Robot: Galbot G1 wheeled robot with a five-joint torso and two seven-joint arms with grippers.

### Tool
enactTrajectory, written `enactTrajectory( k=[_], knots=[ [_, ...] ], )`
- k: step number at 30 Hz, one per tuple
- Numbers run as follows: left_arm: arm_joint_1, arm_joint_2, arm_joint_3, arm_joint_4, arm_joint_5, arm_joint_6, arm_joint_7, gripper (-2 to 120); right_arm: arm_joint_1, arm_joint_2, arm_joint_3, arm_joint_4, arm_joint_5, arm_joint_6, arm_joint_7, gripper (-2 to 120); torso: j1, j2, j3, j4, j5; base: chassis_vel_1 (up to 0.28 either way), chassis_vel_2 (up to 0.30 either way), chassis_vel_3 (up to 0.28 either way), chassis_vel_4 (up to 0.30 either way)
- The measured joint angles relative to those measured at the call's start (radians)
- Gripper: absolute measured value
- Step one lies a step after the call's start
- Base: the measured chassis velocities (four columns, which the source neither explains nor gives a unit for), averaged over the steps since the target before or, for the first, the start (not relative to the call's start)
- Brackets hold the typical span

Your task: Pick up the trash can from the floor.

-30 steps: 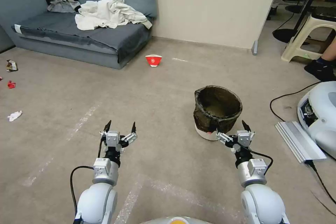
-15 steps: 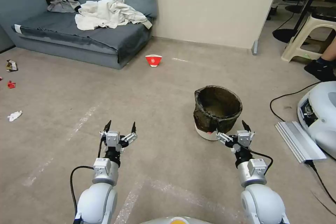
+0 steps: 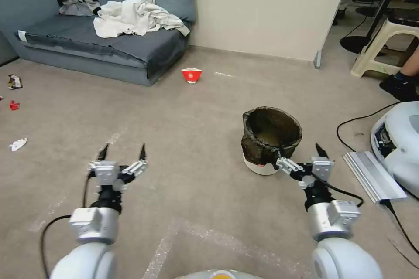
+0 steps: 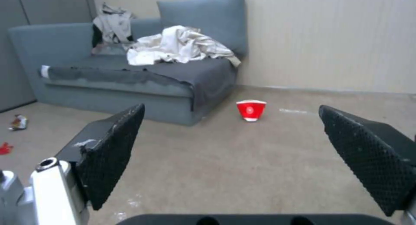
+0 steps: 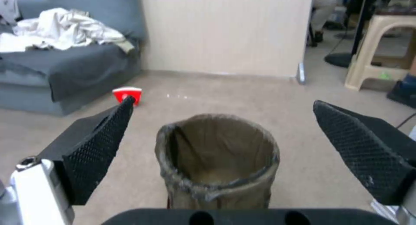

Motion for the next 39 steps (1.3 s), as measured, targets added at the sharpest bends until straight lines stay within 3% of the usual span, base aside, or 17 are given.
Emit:
enactTrajectory(
  k=[1,6,39],
  knots=[
    [0.026,0.005,-0.020,-0.037,-0.015,0.008,-0.004,100,-0.001,-0.004,0.000,0.005,0.006,-0.008,0.001,100,0.000,0.000,0.000,0.0002,0.0020,0.000,0.000,0.000,0.000],
    [0.092,0.018,-0.070,-0.120,-0.062,0.025,-0.012,100,-0.001,-0.017,-0.001,0.006,0.010,-0.023,0.001,100,0.000,0.000,0.000,0.0006,0.0002,0.000,0.000,0.000,0.000],
    [0.076,0.014,-0.064,-0.088,-0.063,0.012,-0.003,100,0.009,-0.015,-0.011,-0.023,0.008,-0.021,0.009,100,0.000,0.000,0.000,0.0004,0.0008,-0.022,-0.023,-0.025,-0.027]
  ],
)
